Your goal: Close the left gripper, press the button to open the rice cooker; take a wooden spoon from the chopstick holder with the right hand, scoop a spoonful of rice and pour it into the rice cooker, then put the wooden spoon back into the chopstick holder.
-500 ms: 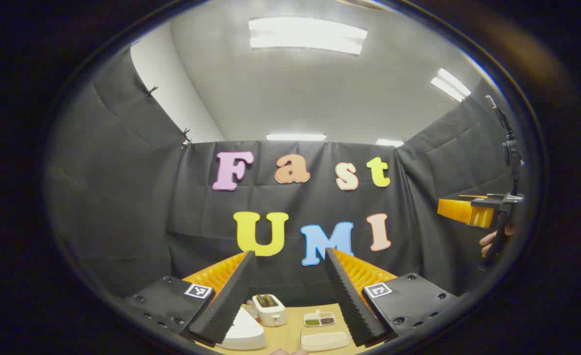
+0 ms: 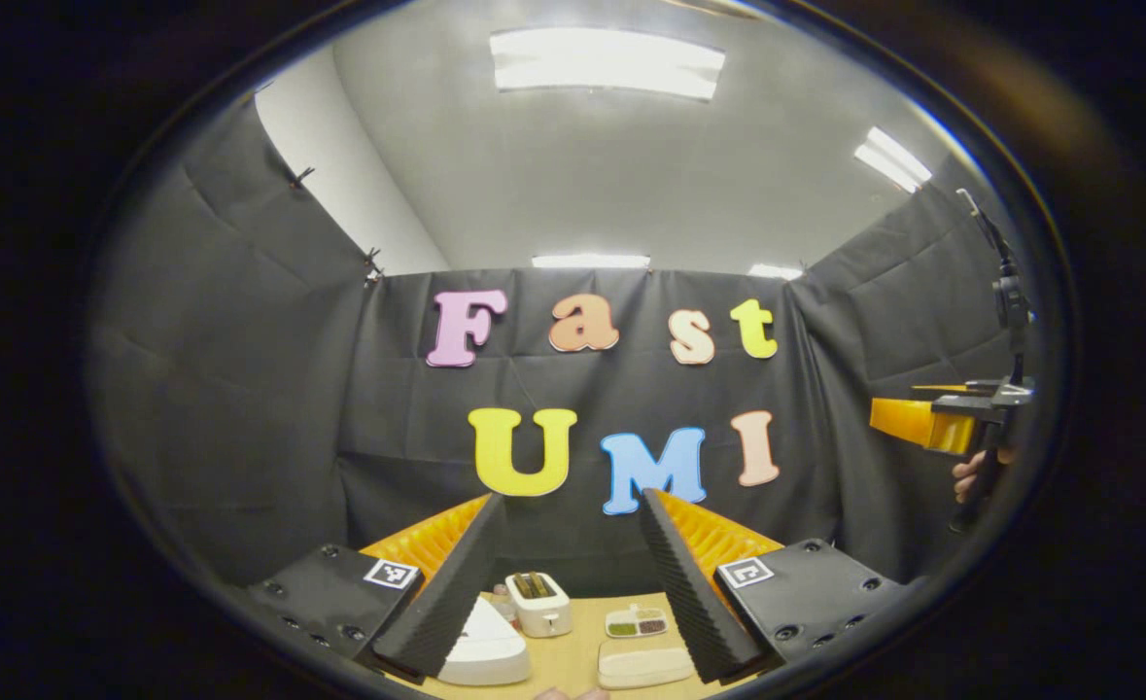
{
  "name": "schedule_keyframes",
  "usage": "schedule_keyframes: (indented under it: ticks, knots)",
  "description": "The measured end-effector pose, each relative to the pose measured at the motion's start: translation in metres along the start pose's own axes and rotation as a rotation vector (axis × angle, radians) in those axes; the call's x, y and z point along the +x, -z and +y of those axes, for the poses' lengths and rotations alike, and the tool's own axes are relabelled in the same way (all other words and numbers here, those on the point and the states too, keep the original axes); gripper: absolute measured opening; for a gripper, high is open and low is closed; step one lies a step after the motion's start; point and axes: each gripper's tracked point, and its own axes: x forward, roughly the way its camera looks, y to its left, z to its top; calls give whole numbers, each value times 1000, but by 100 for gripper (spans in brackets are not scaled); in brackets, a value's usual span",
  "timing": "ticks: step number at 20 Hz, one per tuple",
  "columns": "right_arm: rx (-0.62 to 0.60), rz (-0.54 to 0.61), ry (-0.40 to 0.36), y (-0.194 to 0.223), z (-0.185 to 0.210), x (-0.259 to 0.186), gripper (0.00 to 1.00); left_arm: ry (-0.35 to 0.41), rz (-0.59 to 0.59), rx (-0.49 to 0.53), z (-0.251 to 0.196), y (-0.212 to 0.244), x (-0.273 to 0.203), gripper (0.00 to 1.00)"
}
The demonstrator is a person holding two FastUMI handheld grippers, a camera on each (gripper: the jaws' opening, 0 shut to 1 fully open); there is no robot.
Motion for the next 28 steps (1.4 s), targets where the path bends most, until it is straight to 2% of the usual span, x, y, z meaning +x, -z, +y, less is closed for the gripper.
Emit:
schedule_keyframes:
  ticks: [4, 5, 7, 13, 14, 15, 16, 21, 24, 26, 28]
  knots:
    - [1, 14, -11, 5, 3, 3, 96, -6, 9, 4, 3, 2, 1, 93]
    - [2, 14, -12, 4, 3, 4, 96, -8, 10, 3, 3, 2, 1, 99]
    - [5, 15, -14, 4, 3, 4, 96, -12, 13, 2, 5, 4, 2, 96]
    - [-2, 25, -12, 9, 4, 7, 96, -7, 24, 3, 7, 9, 6, 96]
    - [-4, 29, -14, 11, 5, 7, 96, -8, 24, 3, 8, 10, 7, 93]
    - [-6, 32, -14, 11, 6, 8, 96, -7, 27, 3, 8, 11, 7, 96]
    - [-6, 34, -13, 12, 6, 9, 96, -6, 30, 1, 9, 13, 7, 93]
    - [-18, 41, -20, 14, 16, 13, 96, -7, 30, 1, 20, 15, 12, 99]
    - [-31, 46, -22, 16, 24, 16, 96, -10, 34, 0, 28, 22, 14, 93]
    - [-34, 47, -26, 16, 31, 19, 96, -11, 39, -4, 36, 25, 16, 96]
    - [-40, 49, -33, 18, 40, 22, 96, -16, 40, -5, 45, 28, 16, 93]
